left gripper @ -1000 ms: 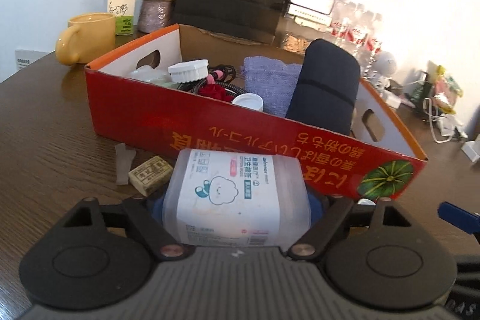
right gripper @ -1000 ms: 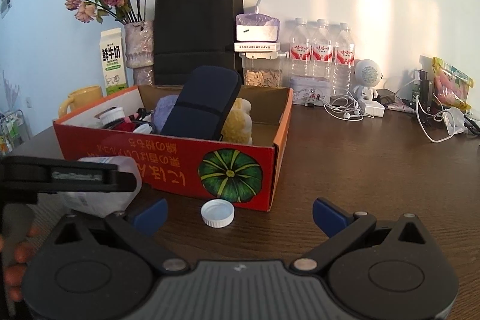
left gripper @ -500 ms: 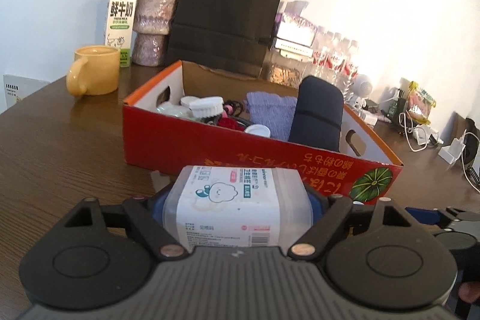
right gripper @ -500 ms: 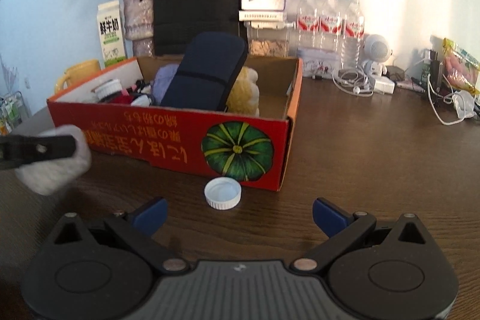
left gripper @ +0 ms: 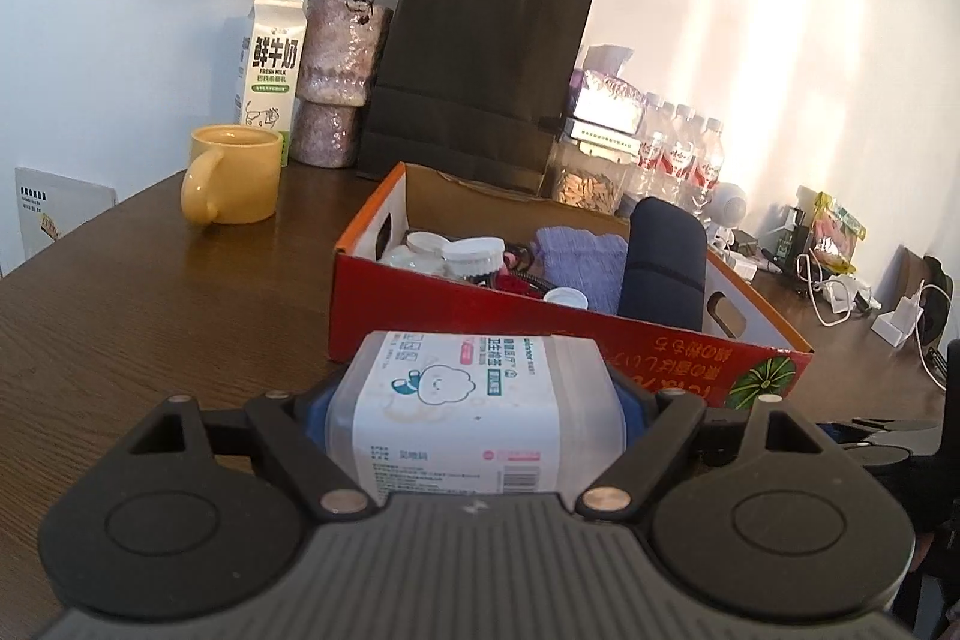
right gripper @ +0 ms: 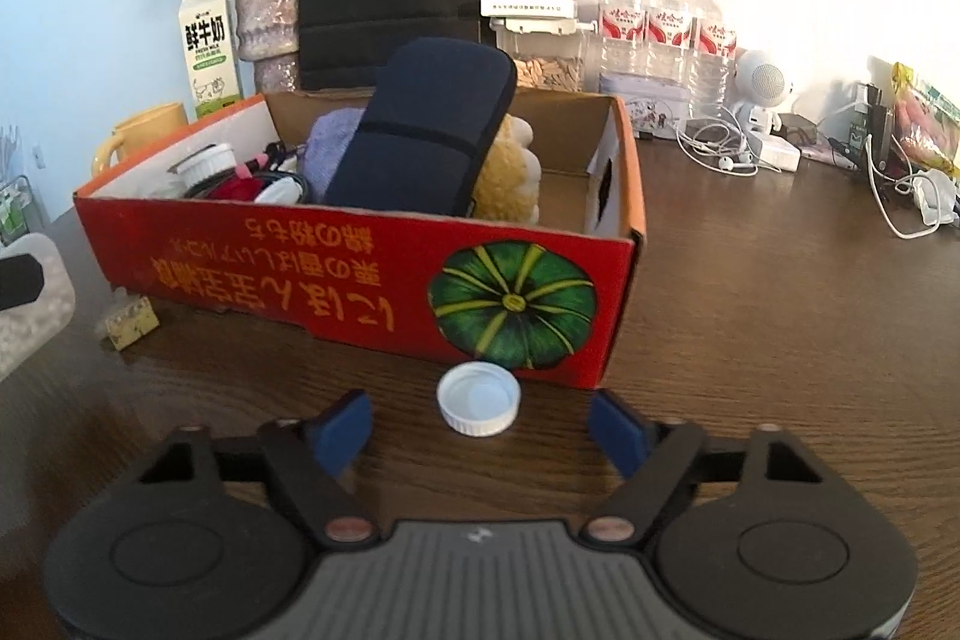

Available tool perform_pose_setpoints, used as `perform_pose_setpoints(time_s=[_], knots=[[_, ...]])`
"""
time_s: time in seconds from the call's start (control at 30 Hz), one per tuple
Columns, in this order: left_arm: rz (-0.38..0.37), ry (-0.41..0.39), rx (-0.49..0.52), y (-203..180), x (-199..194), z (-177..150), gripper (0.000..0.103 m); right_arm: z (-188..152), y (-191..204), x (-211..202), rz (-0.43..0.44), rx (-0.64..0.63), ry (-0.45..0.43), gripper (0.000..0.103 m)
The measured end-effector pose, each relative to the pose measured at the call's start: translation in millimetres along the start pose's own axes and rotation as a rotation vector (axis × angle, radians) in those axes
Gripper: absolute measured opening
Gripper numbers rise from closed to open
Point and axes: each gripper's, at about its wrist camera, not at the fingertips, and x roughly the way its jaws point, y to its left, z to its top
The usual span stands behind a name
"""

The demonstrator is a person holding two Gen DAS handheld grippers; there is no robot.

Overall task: Organize objects
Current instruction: 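Grasp the white bottle cap with the right gripper, then carry the container and cap toward the box with both grippers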

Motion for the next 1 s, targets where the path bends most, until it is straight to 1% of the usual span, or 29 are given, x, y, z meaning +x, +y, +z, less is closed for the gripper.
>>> perform_pose_setpoints(time_s=[0.07, 0.1, 0.17, 0.23, 0.47, 0.7, 0.83, 1.0], knots=[[-0.006, -0.003, 0.001, 1.5, -1.4, 0.3, 0.083, 0.7, 1.6, -0.2, 0.002, -0.004, -0.009, 0.058], [-0.007, -0.004, 0.002, 1.5, -1.7, 0.2, 0.083, 1.1, 2.6, -0.3, 0.003, -0.006, -0.012, 0.054], [-0.012, -0.006, 0.0, 2.4, -3.0, 0.2, 0.083, 1.6, 4.1, -0.7, 0.006, -0.011, -0.018, 0.038], [-0.015, -0.009, 0.0, 2.6, -4.3, 0.4, 0.083, 1.6, 5.8, -1.6, 0.012, -0.02, -0.023, 0.027], [-0.016, -0.022, 0.006, 7.0, -9.5, 2.1, 0.083, -0.3, 10.2, -7.2, 0.009, -0.036, -0.045, 0.027], [-0.012, -0.05, 0.013, 12.7, -16.8, 8.1, 0.083, -4.4, 19.1, -17.1, 0.044, -0.046, -0.081, 0.027], [-0.013, -0.081, 0.023, 14.2, -21.0, 18.3, 0.083, -0.7, 33.4, -30.0, 0.087, -0.059, -0.136, 0.027], [-0.026, -0.123, 0.033, 15.3, -23.2, 35.6, 0.083, 15.4, 54.0, -43.0, 0.141, -0.088, -0.202, 0.027]])
